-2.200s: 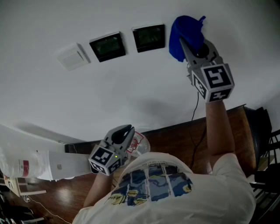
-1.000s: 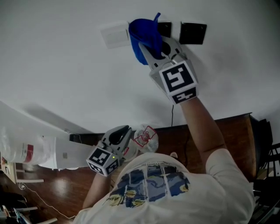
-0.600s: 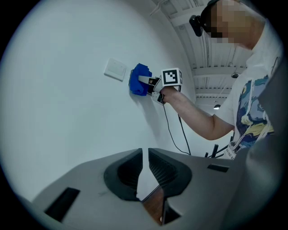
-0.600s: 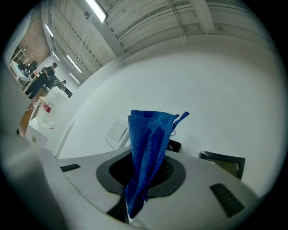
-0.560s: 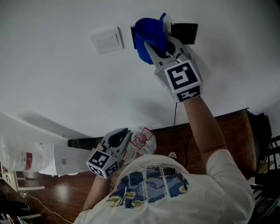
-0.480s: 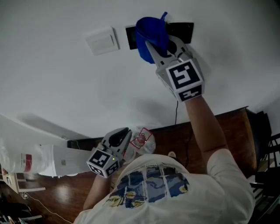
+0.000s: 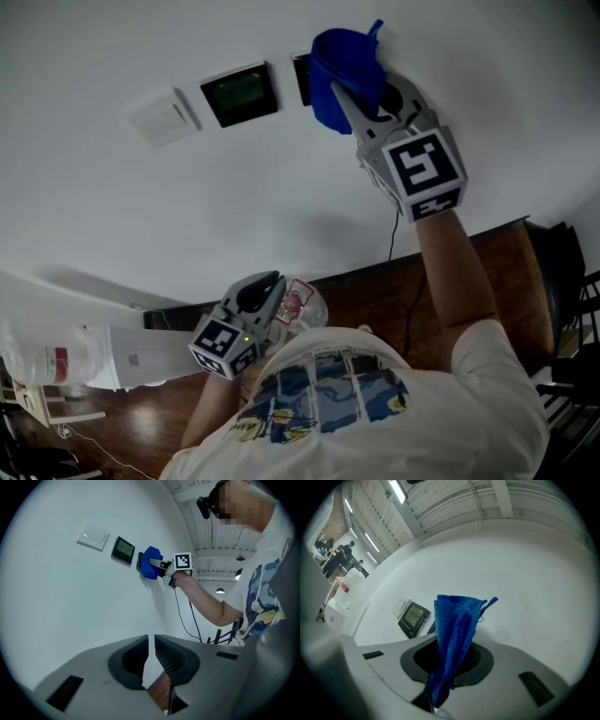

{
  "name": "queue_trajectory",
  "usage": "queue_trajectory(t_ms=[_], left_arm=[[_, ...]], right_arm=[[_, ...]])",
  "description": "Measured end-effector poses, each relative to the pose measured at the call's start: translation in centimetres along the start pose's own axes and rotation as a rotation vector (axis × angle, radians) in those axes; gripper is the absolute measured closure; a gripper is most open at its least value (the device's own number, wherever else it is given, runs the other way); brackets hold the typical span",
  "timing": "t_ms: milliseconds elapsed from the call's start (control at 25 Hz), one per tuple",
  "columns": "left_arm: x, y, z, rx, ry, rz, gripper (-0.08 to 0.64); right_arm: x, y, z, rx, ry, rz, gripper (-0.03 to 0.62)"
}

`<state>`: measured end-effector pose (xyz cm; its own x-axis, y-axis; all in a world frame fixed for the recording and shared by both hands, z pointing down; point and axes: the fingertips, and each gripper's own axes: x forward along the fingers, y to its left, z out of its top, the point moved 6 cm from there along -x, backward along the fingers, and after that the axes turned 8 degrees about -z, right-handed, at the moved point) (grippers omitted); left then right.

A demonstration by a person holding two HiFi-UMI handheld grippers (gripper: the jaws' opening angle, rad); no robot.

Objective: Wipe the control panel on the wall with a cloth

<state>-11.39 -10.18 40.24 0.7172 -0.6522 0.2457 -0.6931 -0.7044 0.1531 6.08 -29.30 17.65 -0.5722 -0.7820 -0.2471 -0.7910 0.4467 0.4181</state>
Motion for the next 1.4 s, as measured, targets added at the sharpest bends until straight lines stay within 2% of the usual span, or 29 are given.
queue_trajectory(t_ms=[400, 680, 920, 1200, 1400], left_arm=[[4.9, -1.1, 1.3, 0.006, 0.020, -0.003, 0.543], [6.7, -1.5, 2.0, 0.002, 0.024, 0.028, 0.541], [6.9, -1.8, 2.6, -0.002, 0.022, 0.083, 0.543], [7.1, -2.7, 4.0, -0.025, 0.009, 0.179, 0.543], [5.7, -3.2, 6.0, 0.025, -0.014, 0.240, 0.541]], right_arm=[[-1.9, -6.0, -3.3, 0.045, 0.012, -0.037, 0.543], [-1.4, -6.9, -4.3, 0.056, -0.001, -0.011, 0.542], [-1.3, -7.1, -4.6, 0.064, -0.018, 0.011, 0.541], [-1.8, -7.5, -4.9, 0.135, -0.055, 0.061, 0.543], [-4.0, -7.4, -5.3, 0.189, -0.062, 0.055, 0.541]])
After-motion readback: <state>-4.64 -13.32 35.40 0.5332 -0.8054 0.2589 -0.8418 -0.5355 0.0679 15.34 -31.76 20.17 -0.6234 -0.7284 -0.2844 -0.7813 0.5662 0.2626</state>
